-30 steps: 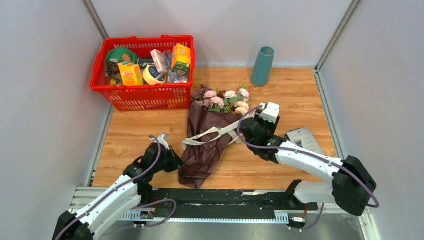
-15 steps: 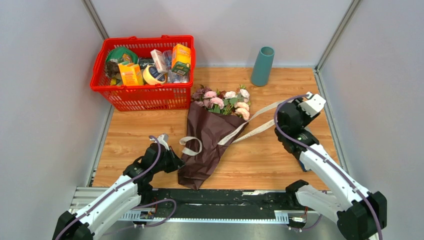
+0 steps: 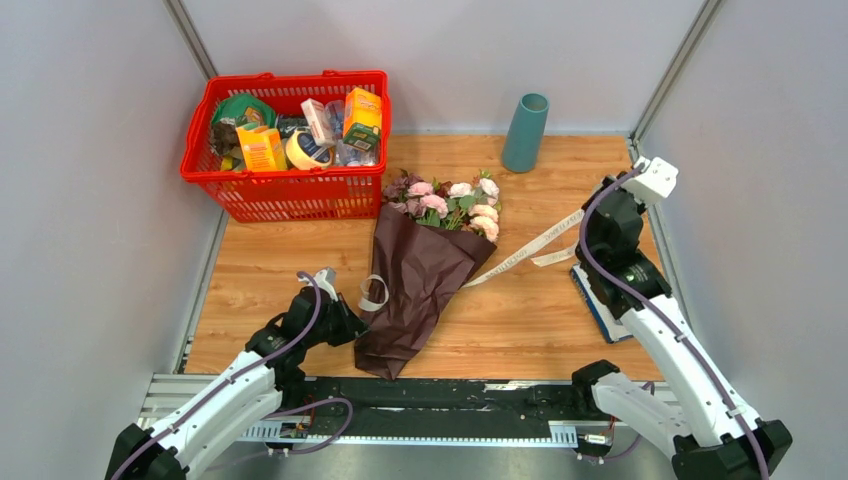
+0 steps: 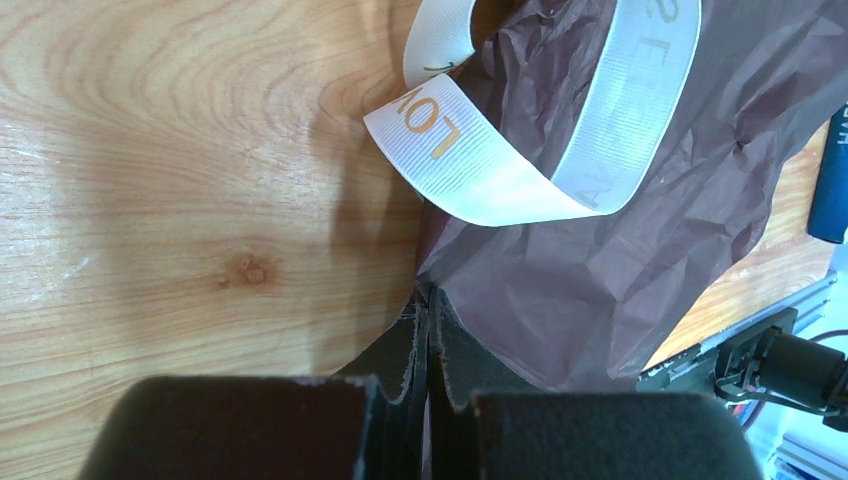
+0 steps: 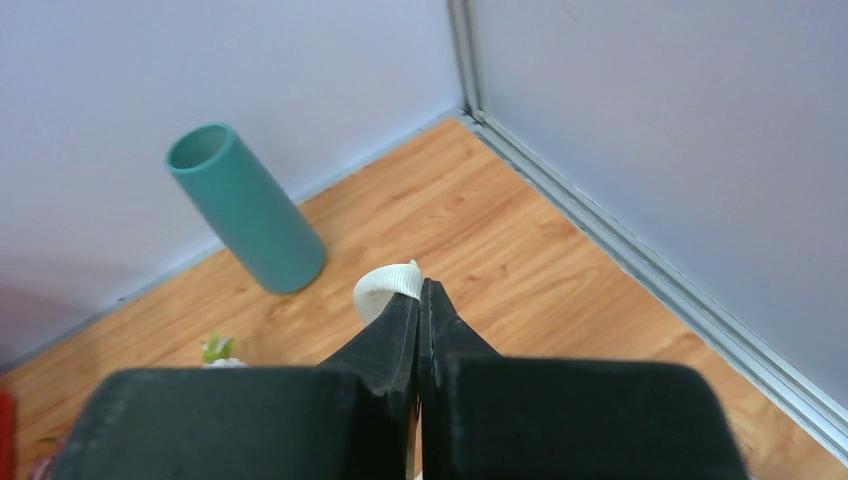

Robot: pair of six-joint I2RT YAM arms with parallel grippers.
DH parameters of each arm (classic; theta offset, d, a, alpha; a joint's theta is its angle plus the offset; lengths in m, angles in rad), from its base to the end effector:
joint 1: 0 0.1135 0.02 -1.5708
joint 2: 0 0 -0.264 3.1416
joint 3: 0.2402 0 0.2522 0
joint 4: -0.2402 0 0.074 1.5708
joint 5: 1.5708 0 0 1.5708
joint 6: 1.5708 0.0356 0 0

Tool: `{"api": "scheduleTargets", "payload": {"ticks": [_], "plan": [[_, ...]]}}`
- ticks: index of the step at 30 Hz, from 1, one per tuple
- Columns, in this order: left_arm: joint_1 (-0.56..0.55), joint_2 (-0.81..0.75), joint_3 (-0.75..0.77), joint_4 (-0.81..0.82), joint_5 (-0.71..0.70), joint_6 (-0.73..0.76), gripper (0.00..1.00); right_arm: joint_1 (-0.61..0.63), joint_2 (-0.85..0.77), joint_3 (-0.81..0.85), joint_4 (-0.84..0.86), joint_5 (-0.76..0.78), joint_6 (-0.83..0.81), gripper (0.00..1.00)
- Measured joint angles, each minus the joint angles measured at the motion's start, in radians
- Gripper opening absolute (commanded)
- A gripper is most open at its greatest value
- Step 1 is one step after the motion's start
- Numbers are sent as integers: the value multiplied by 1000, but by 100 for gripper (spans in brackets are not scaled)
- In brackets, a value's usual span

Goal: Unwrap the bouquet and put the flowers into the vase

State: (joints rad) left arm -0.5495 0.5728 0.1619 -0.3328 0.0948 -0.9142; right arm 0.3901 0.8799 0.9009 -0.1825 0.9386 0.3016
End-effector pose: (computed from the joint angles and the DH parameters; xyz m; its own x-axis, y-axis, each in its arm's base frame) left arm 0.1067 -0.0693 0.1397 -0.8113 -0.4278 -0.3985 -0.1037 0.7761 -0.6221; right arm 0.1859 0.0454 0.3668 0.0100 0.1939 -0.9810 0.5328 0.8291 0.1693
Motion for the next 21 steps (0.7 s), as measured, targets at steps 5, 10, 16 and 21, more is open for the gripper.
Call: {"api": "scheduleTargets", "payload": {"ticks": [5, 10, 16, 21], "plan": [[0, 0, 3, -3, -2, 2, 0, 0, 64, 172, 8, -97, -99, 0], [0, 1, 7, -5, -2, 2, 0, 0, 157, 398, 48, -140, -200, 0], [0, 23, 7, 11, 7, 2, 0, 0, 229, 591, 104, -156, -311, 0], [0, 43, 7, 36, 26, 0, 1, 0, 282, 734, 166, -179, -382, 0]]}}
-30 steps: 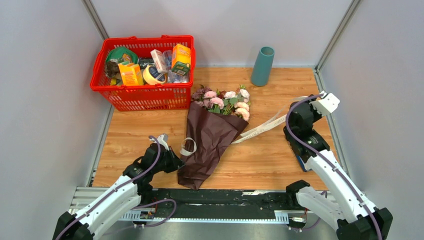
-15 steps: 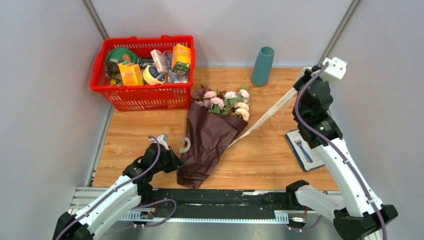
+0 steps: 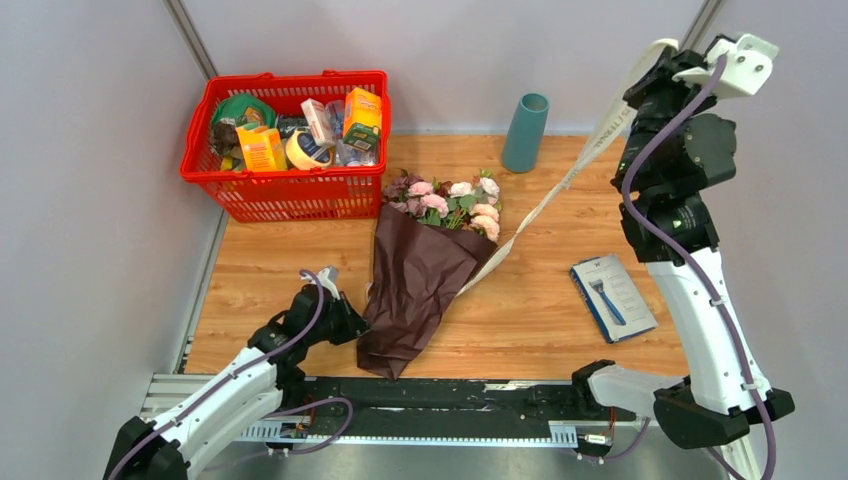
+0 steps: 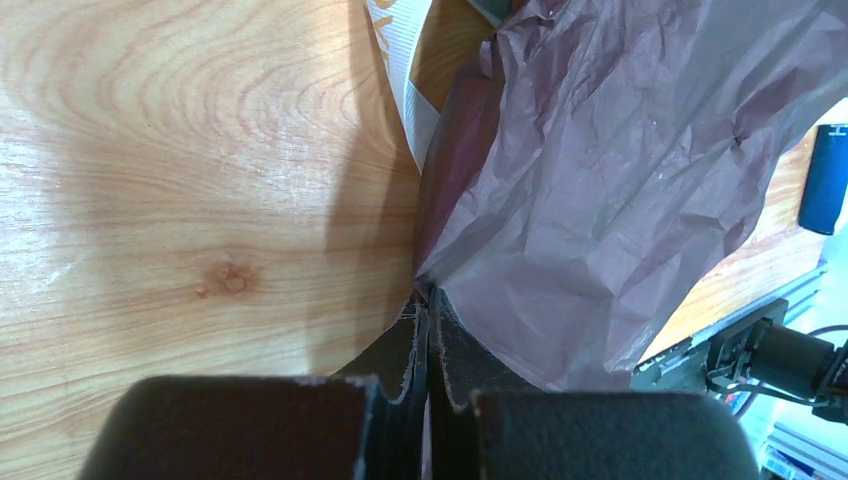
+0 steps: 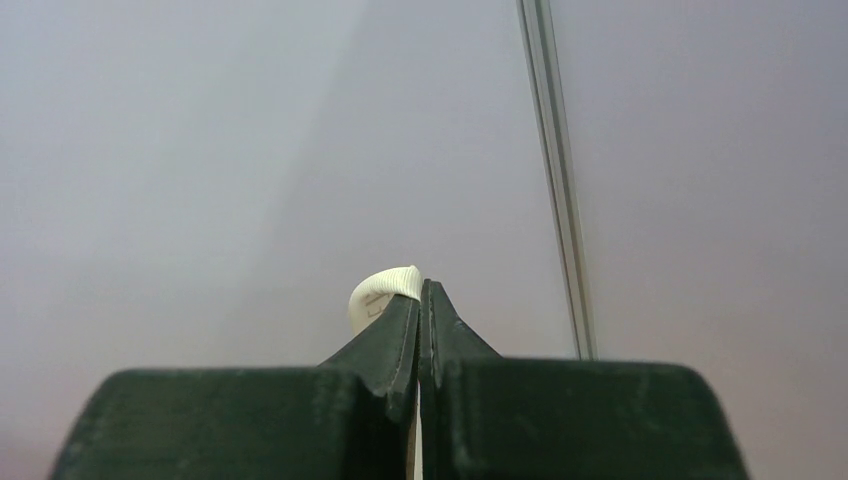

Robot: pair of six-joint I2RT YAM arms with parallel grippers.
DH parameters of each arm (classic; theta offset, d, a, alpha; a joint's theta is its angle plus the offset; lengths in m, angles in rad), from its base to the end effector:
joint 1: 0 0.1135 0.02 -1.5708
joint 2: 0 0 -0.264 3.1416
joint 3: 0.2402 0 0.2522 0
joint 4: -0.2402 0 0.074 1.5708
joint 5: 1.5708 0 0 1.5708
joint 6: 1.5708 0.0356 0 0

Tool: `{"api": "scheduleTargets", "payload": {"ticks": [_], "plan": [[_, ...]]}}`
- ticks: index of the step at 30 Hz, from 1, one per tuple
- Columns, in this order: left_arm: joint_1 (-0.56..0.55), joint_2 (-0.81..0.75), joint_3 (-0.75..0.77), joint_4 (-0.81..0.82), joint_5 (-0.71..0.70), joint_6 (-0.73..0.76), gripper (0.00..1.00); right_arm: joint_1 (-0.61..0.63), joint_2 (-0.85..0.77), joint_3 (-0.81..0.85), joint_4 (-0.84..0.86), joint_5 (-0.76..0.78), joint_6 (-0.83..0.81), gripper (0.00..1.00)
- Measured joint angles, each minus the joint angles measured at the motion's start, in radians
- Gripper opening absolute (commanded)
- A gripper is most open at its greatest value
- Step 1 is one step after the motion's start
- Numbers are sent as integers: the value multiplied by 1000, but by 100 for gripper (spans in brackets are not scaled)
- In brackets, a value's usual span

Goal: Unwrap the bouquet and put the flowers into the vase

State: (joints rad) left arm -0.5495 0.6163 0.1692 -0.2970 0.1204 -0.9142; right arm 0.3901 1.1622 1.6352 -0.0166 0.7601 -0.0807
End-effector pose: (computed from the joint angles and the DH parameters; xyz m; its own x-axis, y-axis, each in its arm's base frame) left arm 0.1102 -0.0725 0.1402 -0.8229 -0.4181 -0.3847 -0.0950 0.7688 -0.6324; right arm 0.1901 0.0516 0.5648 0.3824 0.0941 -0.9192 0.3283 0.9161 0.2303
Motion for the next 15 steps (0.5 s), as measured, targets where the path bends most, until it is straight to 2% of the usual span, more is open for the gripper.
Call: {"api": "scheduleTargets", "payload": {"ticks": [8, 12, 15], "plan": [[0, 7, 29, 0, 10, 3, 38, -1, 73, 188, 73, -113, -75, 0], [0, 8, 84, -14, 8, 16, 52, -1, 81, 206, 100, -156, -92, 0], [0, 8, 134, -29, 2, 36, 56, -1, 80, 206, 113, -200, -97, 0]]}}
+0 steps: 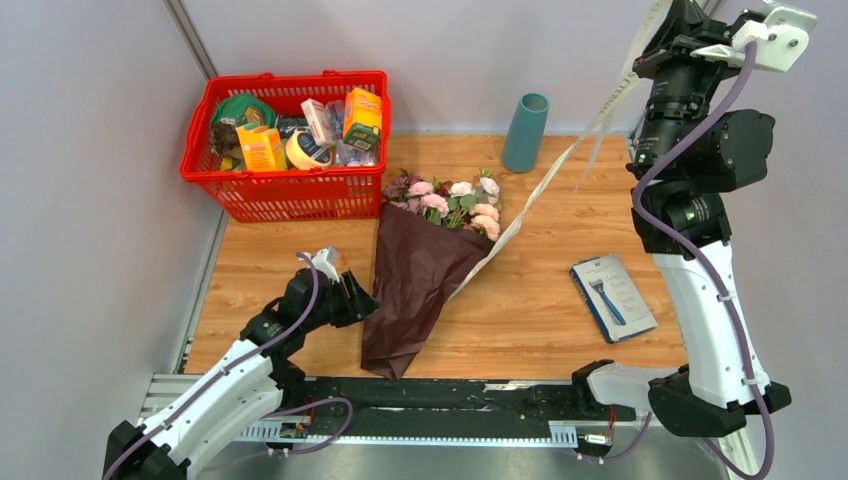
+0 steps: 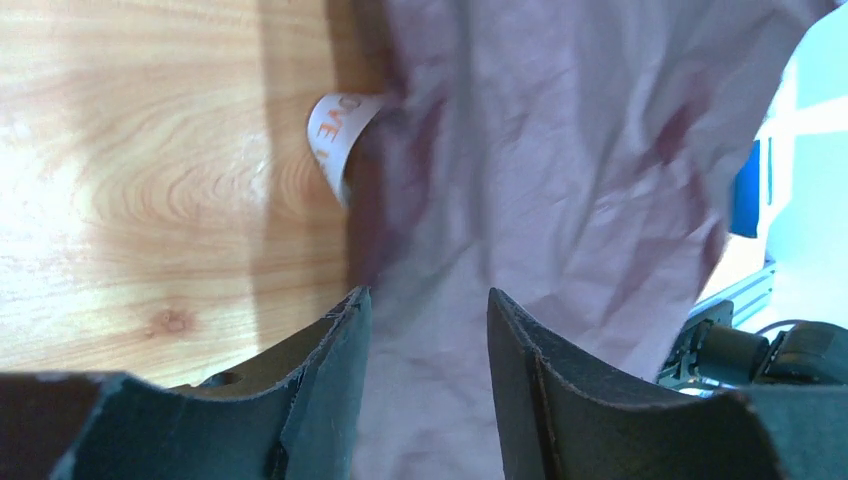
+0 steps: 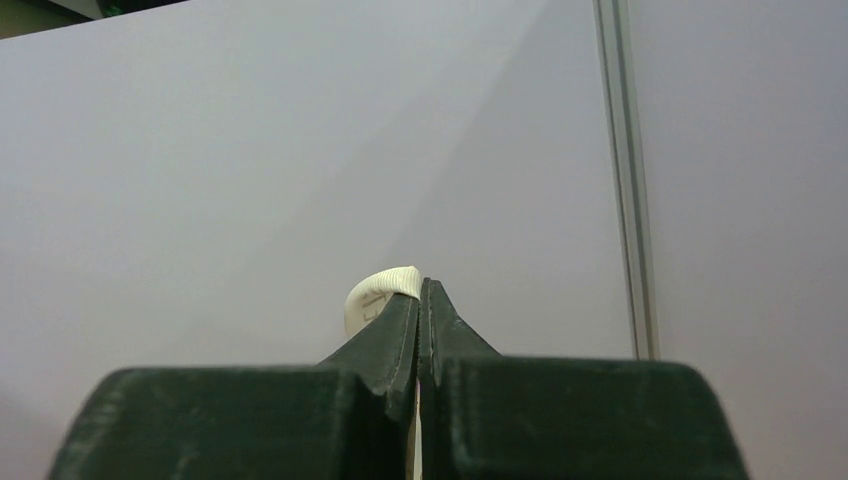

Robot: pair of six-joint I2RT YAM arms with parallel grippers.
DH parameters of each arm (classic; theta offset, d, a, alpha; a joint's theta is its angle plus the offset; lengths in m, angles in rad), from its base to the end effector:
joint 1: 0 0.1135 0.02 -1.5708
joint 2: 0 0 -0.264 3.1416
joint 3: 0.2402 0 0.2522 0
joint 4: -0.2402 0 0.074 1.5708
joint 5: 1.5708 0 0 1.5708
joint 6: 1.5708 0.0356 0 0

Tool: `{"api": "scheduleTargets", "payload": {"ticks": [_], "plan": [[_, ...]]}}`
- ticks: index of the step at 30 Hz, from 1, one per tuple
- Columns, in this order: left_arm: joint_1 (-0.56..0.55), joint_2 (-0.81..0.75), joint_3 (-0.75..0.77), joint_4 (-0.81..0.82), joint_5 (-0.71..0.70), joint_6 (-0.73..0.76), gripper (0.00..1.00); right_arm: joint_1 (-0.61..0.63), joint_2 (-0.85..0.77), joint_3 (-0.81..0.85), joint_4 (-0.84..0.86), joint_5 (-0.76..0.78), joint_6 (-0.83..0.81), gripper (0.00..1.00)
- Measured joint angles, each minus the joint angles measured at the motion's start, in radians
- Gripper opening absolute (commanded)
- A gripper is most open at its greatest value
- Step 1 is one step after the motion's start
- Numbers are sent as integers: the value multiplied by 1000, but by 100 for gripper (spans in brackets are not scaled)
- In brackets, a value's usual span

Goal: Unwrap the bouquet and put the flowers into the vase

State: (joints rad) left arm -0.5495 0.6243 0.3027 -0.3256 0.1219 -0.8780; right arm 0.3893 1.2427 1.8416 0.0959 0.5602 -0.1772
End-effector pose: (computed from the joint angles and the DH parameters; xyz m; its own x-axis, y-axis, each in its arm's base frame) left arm 0.1209 -0.0791 0.1814 -0.7909 -0.4112 -0.4531 -0.0117 0.7506 -0.6607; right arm 0.1769 0.0521 0.6178 0.5732 0.0737 -0.8161 0.1596 0.9668 0.1995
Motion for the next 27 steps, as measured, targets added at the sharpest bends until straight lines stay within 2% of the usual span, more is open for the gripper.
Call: {"api": "scheduleTargets", "payload": {"ticks": [4, 8, 11, 14, 18, 22, 27], "plan": [[0, 14, 89, -50, -33, 52, 57, 0, -17, -13, -7, -90, 23, 0], [0, 47, 220, -115, -79, 146, 57, 0, -98, -107, -55, -193, 85, 0], [0, 61, 317, -86, -60, 248, 58, 0, -156, -170, -116, -279, 159, 0], [0, 91, 364, 52, 64, 324, 58, 0, -219, -266, -147, -398, 268, 0], [-23, 234, 448, 222, 205, 390, 58, 0, -297, -423, -185, -570, 409, 0], [-100, 448, 513, 433, 317, 423, 61, 0, -348, -550, -217, -677, 531, 0], [-237, 587, 494, 647, 357, 519, 63, 0, -392, -645, -222, -800, 668, 0]]}}
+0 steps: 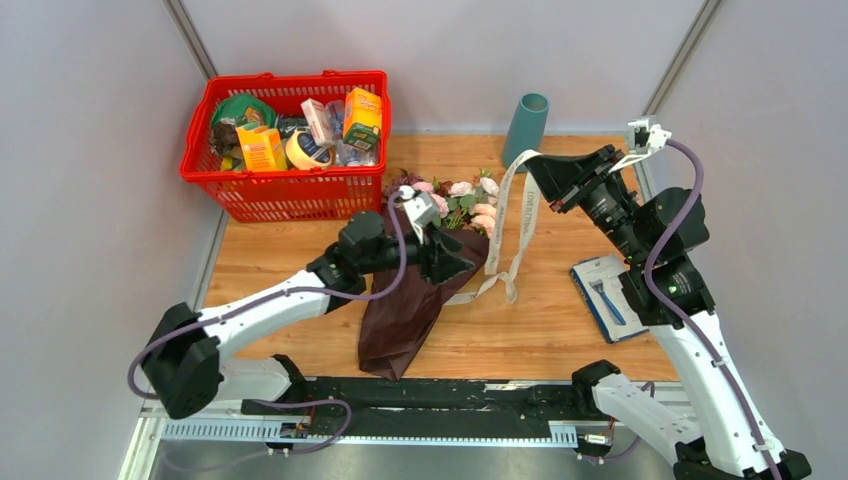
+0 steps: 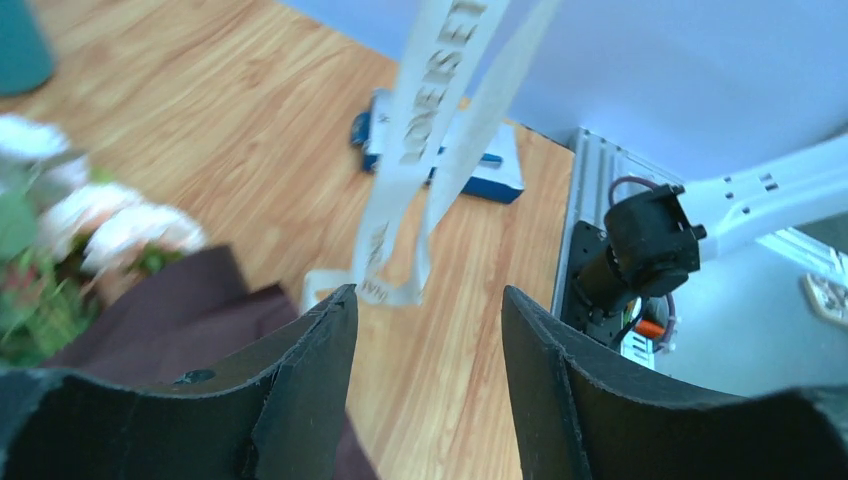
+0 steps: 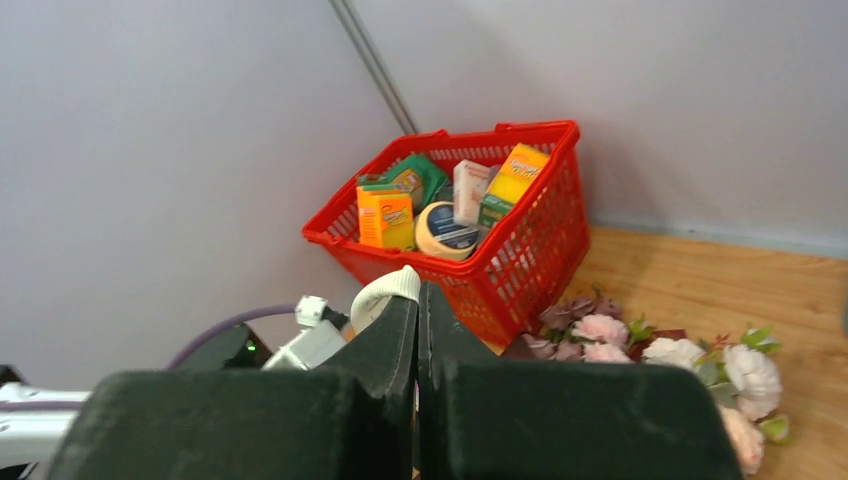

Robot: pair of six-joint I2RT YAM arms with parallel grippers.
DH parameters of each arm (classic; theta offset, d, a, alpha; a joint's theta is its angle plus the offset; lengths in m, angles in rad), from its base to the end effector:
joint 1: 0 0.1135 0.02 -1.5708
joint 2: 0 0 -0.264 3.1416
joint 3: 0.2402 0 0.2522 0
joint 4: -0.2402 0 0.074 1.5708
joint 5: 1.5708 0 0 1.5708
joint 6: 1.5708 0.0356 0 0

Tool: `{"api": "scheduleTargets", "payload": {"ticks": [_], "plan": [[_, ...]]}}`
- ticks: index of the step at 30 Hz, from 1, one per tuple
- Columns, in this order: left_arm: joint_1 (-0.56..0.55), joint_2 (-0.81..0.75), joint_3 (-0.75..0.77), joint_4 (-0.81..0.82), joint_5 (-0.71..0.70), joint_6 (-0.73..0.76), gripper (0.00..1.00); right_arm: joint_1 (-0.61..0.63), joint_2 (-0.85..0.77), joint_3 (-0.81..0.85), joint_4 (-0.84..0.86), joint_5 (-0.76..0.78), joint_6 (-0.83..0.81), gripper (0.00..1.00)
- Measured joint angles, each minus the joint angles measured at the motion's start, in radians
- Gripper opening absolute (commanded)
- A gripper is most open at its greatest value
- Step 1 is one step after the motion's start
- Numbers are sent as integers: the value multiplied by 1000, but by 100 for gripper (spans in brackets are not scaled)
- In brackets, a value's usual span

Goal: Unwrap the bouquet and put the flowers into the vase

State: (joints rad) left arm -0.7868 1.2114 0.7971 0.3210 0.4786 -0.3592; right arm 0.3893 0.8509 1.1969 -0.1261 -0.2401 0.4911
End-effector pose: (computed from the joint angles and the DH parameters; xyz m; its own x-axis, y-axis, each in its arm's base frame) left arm 0.1866 -0.2103 0.3071 -0.3963 -0.0444 -0.9170 0.8684 0.3060 -0.3902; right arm 0.1467 0.0693 0.4752 -0.0971 0.4553 -0.8850 -0.6096 0.6757 0.4145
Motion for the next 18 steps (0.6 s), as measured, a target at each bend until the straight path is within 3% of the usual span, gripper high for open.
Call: {"api": "scheduleTargets", "payload": {"ticks": [6, 18], "plan": [[-100, 235, 0, 319, 40, 61, 66, 0, -36, -22, 3, -50, 109, 0], [-193, 547, 63, 546, -16, 148, 66, 0, -76, -22, 11, -46, 195, 0]]}}
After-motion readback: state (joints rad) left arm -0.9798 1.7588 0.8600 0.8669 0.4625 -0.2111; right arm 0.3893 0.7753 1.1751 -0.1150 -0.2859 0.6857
